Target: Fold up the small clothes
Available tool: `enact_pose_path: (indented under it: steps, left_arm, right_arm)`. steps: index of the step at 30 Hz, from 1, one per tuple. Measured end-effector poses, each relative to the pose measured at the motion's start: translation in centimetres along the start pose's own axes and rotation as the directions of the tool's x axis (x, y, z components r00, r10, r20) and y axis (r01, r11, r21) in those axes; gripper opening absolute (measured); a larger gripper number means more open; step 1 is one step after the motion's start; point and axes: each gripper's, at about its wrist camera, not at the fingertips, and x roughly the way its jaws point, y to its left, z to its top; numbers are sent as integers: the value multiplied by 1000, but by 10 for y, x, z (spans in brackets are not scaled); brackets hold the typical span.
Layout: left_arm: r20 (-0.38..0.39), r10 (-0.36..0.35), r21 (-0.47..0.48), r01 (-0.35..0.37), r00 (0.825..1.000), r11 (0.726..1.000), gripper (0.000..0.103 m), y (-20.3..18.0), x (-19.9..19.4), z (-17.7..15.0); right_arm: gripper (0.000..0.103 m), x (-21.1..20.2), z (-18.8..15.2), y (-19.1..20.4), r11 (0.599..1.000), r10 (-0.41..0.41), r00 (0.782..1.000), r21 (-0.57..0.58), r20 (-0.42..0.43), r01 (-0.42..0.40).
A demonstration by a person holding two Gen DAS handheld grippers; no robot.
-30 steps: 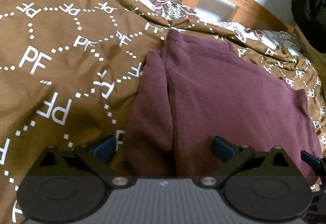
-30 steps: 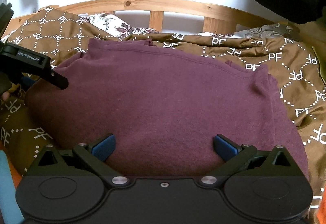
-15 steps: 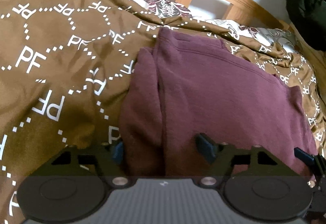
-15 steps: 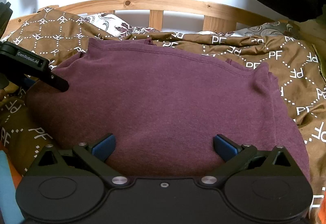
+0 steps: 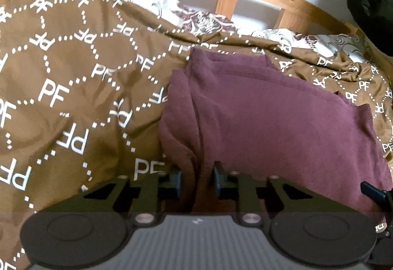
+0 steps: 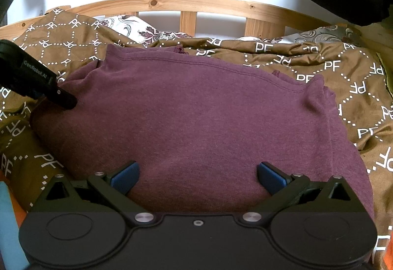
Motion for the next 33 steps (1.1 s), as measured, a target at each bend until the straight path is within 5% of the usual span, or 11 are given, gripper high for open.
enact_pose_path:
  steps: [7, 15, 22, 27, 31, 33]
  left_arm:
    - [98, -37, 65, 31, 994, 997, 17, -29, -30, 9]
    - [151, -167, 203, 135, 974, 970, 16, -89, -57, 26]
    - [86, -273, 391, 219, 958, 894, 16, -166, -47, 14]
    - [-5, -288, 498, 252, 958, 830, 16, -199, -27, -10]
    - [-37, -274, 505, 254, 961, 825, 18, -203, -16, -22]
    - [-38, -285, 503, 265, 958, 823, 31, -201, -17, -25]
  right_arm:
    - [102, -16, 4, -11, 999, 9, 998, 33, 69, -11]
    - [102, -30, 13, -40, 990, -114, 986, 101, 122, 102]
    - [102, -44, 20, -89, 949, -263, 944, 230, 201, 216]
    - [102, -48, 18, -128, 893, -384, 906, 321, 177, 315]
    - [102, -48, 12, -152, 856, -433, 890, 376, 144, 356]
    - [102, -47, 10, -158, 849, -442, 886, 384, 139, 363]
